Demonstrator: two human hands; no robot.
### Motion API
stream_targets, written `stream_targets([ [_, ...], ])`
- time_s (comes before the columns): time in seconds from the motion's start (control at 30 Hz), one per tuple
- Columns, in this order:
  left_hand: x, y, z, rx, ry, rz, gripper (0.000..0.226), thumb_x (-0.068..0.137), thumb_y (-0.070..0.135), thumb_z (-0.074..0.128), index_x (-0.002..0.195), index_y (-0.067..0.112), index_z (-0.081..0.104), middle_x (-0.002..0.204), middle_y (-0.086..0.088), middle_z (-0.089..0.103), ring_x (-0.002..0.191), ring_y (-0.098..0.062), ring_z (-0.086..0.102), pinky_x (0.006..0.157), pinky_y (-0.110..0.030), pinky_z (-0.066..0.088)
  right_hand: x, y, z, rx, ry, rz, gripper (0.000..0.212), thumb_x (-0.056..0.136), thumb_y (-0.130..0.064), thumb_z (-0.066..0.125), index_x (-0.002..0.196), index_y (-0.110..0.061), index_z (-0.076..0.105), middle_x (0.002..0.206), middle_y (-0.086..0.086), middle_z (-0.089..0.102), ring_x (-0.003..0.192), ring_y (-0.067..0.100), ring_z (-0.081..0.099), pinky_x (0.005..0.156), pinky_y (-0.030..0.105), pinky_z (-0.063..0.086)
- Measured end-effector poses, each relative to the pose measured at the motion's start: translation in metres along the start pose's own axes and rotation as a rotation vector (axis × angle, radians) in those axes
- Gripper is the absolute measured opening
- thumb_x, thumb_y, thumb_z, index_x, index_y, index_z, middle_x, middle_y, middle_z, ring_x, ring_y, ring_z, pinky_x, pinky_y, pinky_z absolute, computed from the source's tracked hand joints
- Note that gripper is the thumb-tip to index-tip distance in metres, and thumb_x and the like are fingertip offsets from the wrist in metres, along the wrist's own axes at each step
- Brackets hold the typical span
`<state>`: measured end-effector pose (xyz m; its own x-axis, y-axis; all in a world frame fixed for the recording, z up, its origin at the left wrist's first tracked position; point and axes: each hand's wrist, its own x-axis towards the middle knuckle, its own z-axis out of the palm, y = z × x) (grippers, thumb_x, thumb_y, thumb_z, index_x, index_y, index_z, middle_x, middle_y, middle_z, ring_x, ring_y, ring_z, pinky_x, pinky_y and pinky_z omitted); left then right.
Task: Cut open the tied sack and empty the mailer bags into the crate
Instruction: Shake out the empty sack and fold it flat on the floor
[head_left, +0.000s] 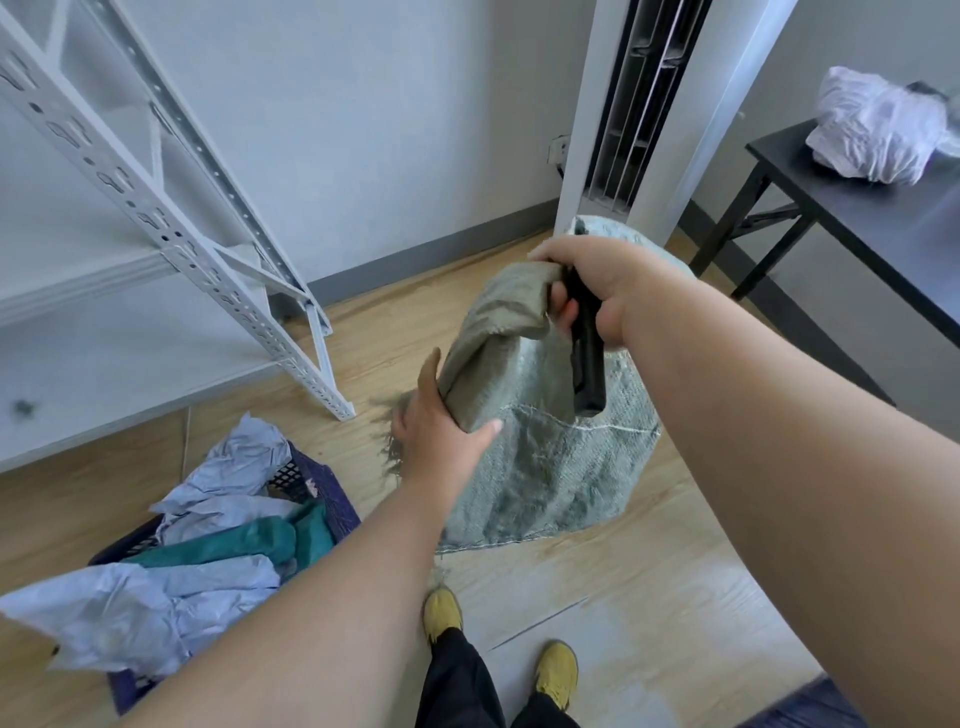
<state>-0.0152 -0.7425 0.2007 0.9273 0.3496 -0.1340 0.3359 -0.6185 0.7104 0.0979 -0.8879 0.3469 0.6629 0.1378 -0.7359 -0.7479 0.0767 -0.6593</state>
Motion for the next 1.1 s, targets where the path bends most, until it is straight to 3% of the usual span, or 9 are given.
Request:
stream_targets([
  [0.07, 0.01, 0.007, -0.008, -0.161, -0.11, -0.083, 0.043, 0.076, 0.036, 0.075, 0.113, 0.028, 0.057, 0.09, 0.011, 0.06, 0.1, -0.025, 0.059, 0.082, -0.033, 0.047, -0.002, -0.003, -0.003, 0.01, -0.043, -0.109, 0.028, 0.081, -0.035, 0.073, 0.082, -0.013, 0.055, 0.056, -0.001, 0.065, 0.036, 0.005, 0.042, 0.036, 0.016, 0.036],
  [0.13, 0.02, 0.014, -0.014, -0.357, -0.167, -0.174, 0.015, 0.079, 0.035, 0.072, 0.087, 0.03, 0.06, 0.077, 0.01, 0.061, 0.077, -0.017, 0.06, 0.061, -0.026, 0.043, 0.001, 0.003, -0.011, -0.179, 0.046, -0.248, 0.048, 0.075, -0.051, 0.074, 0.098, -0.011, 0.062, 0.081, 0.0, 0.075, 0.043, 0.006, 0.043, 0.05, 0.021, 0.044],
  [0.27, 0.039, 0.03, -0.018, -0.745, -0.223, -0.485, 0.035, 0.082, 0.033, 0.073, 0.111, 0.016, 0.065, 0.101, -0.002, 0.071, 0.093, -0.022, 0.067, 0.084, -0.034, 0.052, 0.013, 0.038, -0.032, -0.598, 0.467, -0.472, 0.052, 0.075, -0.049, 0.074, 0.111, -0.015, 0.06, 0.098, 0.005, 0.068, 0.078, 0.021, 0.064, 0.077, 0.044, 0.057],
  [0.4, 0.051, 0.035, -0.018, -0.981, -0.341, -0.68, 0.034, 0.087, 0.036, 0.067, 0.112, 0.013, 0.066, 0.104, -0.011, 0.072, 0.092, -0.024, 0.069, 0.073, -0.036, 0.053, 0.019, 0.083, -0.046, -0.767, 0.43, -0.293, 0.058, 0.074, -0.05, 0.075, 0.11, -0.008, 0.061, 0.087, 0.008, 0.067, 0.07, 0.022, 0.061, 0.067, 0.037, 0.053],
  [0.57, 0.045, 0.039, -0.006, -1.115, -0.252, -0.73, 0.048, 0.082, 0.045, 0.069, 0.117, 0.014, 0.061, 0.109, -0.011, 0.071, 0.095, -0.027, 0.068, 0.083, -0.044, 0.054, 0.019, 0.114, -0.056, -0.631, 0.4, 0.076, 0.053, 0.073, -0.058, 0.072, 0.075, -0.008, 0.057, 0.051, 0.001, 0.058, 0.04, 0.016, 0.048, 0.047, 0.025, 0.043],
  [0.67, 0.036, 0.045, 0.0, -1.155, -0.266, -0.736, 0.053, 0.08, 0.047, 0.071, 0.118, 0.011, 0.062, 0.105, -0.014, 0.072, 0.093, -0.031, 0.07, 0.089, -0.05, 0.053, 0.019, 0.116, -0.053, -0.45, 0.281, 0.215, 0.059, 0.069, -0.059, 0.075, 0.082, -0.004, 0.058, 0.043, 0.002, 0.054, 0.035, 0.014, 0.044, 0.044, 0.021, 0.041],
  [0.8, 0.022, 0.066, 0.005, -1.261, -0.378, -0.723, 0.05, 0.084, 0.055, 0.061, 0.106, 0.01, 0.068, 0.096, -0.015, 0.074, 0.084, -0.03, 0.073, 0.065, -0.041, 0.059, 0.021, 0.107, -0.045, -0.036, 0.143, 0.339, 0.07, 0.056, -0.058, 0.084, 0.094, -0.006, 0.056, 0.057, 0.003, 0.053, 0.034, 0.011, 0.045, 0.043, 0.019, 0.043],
  [0.93, 0.008, 0.08, 0.007, -1.476, -0.401, -0.776, 0.063, 0.086, 0.062, 0.053, 0.11, 0.006, 0.067, 0.099, -0.02, 0.072, 0.083, -0.035, 0.072, 0.061, -0.042, 0.058, 0.033, 0.096, -0.04, 0.202, 0.098, 0.349, 0.066, 0.045, -0.054, 0.091, 0.081, -0.015, 0.052, 0.048, -0.002, 0.044, 0.035, 0.01, 0.04, 0.039, 0.017, 0.039],
  [1.1, 0.016, 0.062, 0.017, -1.517, -0.277, -0.989, 0.056, 0.094, 0.053, 0.046, 0.108, 0.003, 0.064, 0.089, -0.02, 0.073, 0.078, -0.031, 0.071, 0.062, -0.037, 0.054, 0.067, 0.096, -0.019, 0.054, 0.229, 0.128, 0.039, 0.058, -0.027, 0.09, 0.072, -0.012, 0.057, 0.035, -0.003, 0.039, 0.026, 0.009, 0.032, 0.033, 0.015, 0.031],
])
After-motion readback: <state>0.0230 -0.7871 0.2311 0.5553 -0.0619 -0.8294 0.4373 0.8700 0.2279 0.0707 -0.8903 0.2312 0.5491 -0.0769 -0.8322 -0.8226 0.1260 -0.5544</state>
